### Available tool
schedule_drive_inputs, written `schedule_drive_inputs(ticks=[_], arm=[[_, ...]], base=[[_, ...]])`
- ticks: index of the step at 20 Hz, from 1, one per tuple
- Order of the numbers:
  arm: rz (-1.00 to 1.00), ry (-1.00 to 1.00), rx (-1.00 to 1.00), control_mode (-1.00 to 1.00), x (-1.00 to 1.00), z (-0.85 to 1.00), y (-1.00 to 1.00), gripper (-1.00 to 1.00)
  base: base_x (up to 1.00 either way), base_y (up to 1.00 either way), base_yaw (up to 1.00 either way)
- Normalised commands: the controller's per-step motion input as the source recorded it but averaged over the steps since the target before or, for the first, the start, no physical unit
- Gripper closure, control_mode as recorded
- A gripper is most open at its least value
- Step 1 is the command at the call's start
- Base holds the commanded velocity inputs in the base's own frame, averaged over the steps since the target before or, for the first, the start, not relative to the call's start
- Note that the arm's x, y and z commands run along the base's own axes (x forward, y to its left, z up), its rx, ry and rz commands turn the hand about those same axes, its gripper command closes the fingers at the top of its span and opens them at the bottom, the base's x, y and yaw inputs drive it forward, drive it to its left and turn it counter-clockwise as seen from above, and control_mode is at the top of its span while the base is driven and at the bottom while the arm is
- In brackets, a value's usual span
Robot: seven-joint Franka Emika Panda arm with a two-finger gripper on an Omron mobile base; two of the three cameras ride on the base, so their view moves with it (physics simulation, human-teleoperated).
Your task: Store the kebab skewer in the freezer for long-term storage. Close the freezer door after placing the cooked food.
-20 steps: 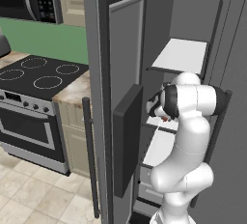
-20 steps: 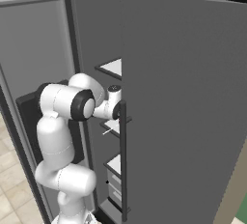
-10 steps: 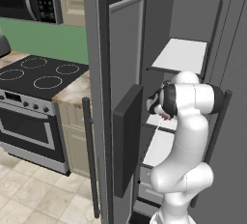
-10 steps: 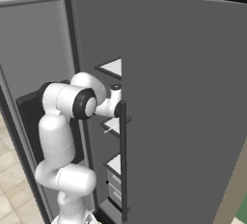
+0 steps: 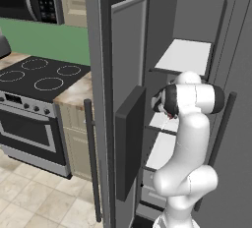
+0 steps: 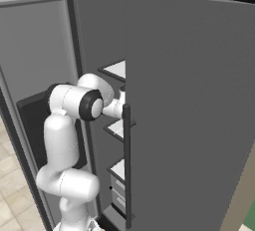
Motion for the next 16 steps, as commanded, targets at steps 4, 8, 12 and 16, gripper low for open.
schedule_drive_inputs(ticks=[4,8,12,16], arm=[[0.02,0.00,0.00,-1.00,0.15,-0.05,-0.15,1.00],[0.00,0.00,0.00,-1.00,0.04,0.00,0.03,-1.00],[0.00,0.00,0.00,-1.00,0.00,0.00,0.02,-1.00],[0.00,0.00,0.00,-1.00,0.00,0.00,0.00,-1.00]], base=[[0.00,0.00,0.00],[0.00,0.00,0.00],[0.00,0.00,0.00],[0.00,0.00,0.00]])
